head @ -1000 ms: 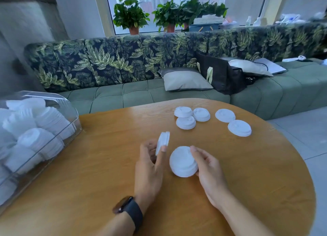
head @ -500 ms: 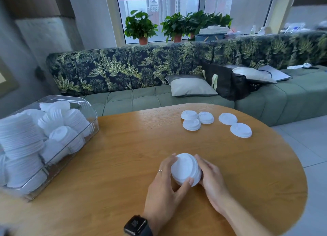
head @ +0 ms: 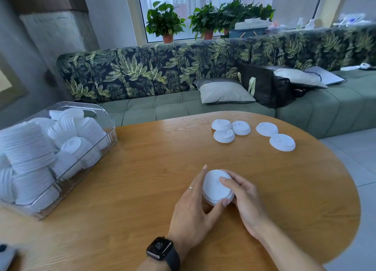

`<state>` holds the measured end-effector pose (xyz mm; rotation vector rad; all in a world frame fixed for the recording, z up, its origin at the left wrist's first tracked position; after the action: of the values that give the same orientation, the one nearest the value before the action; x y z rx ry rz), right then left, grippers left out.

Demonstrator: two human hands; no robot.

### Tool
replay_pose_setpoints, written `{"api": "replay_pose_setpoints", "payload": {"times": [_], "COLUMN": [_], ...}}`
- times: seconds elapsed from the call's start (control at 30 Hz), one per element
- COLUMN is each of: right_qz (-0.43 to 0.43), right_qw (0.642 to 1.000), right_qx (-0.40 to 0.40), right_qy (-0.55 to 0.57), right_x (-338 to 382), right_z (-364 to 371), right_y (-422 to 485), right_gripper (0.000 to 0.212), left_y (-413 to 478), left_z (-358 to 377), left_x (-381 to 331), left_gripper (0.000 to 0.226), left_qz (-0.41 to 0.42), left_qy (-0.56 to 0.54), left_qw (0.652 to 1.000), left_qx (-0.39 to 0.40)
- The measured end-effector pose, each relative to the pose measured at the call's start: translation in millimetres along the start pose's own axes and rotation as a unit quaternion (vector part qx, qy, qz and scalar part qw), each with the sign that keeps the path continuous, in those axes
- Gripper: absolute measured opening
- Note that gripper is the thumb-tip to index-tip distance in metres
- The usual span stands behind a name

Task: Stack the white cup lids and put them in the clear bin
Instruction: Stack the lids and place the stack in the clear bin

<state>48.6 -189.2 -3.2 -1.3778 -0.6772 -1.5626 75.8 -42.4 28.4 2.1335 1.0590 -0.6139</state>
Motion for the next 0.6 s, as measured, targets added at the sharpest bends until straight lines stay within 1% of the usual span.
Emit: {"api": "replay_pose_setpoints", "payload": {"times": [0.1,0.23,0.33,0.4,0.5,0.57,0.6], "right_qz": [0.008,-0.006,-0.006,-0.004,0.000,0.001,0.001], "right_qw": [0.999,0.998,0.998,0.998,0.999,0.998,0.998], "right_qx": [-0.003,0.004,0.007,0.002,-0.015,-0.033,-0.042], "right_qy": [0.031,0.058,0.065,0.060,0.046,0.044,0.046], "right_x": [-1.8,-0.5,-1.9,-2.9,-4.9,-6.4,-6.4], "right_z": [-0.5,-0.4,-1.8,-3.2,-5.8,-8.5,-9.6], "right_y": [0.6,2.0,4.3,5.6,6.2,6.6,6.0], "right_gripper": [0.027,0.053,0.057,0.051,0.032,0.020,0.017], "left_y": [1.5,2.4,2.5,2.8,2.9,3.8,4.7], "left_z": [3.9,6.2,6.4,7.3,10.3,9.7,6.8], "left_x": [6.7,10.6,8.1,5.1,6.2,9.7,11.8], "left_gripper": [0.092,0.092,0.090,0.089,0.089,0.088,0.083], "left_qz": [-0.026,-0.039,-0.033,-0.022,-0.024,-0.046,-0.067], "left_qy": [0.001,-0.009,-0.012,-0.005,-0.010,-0.046,-0.084], "left_qw": [1.000,0.999,0.999,0.999,0.998,0.997,0.993], "left_qx": [0.012,0.024,0.033,0.039,0.051,0.050,0.039]}}
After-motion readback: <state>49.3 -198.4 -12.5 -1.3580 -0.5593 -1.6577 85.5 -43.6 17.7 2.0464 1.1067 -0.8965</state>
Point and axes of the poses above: each hand's wrist, its own y-axis towards the middle knuckle, its own z-axis out of the palm, x = y × z, the point moved 9 cm from there along y, towards the middle knuckle, and after that the axes turned 3 degrees about -x, right-handed, at the moved point
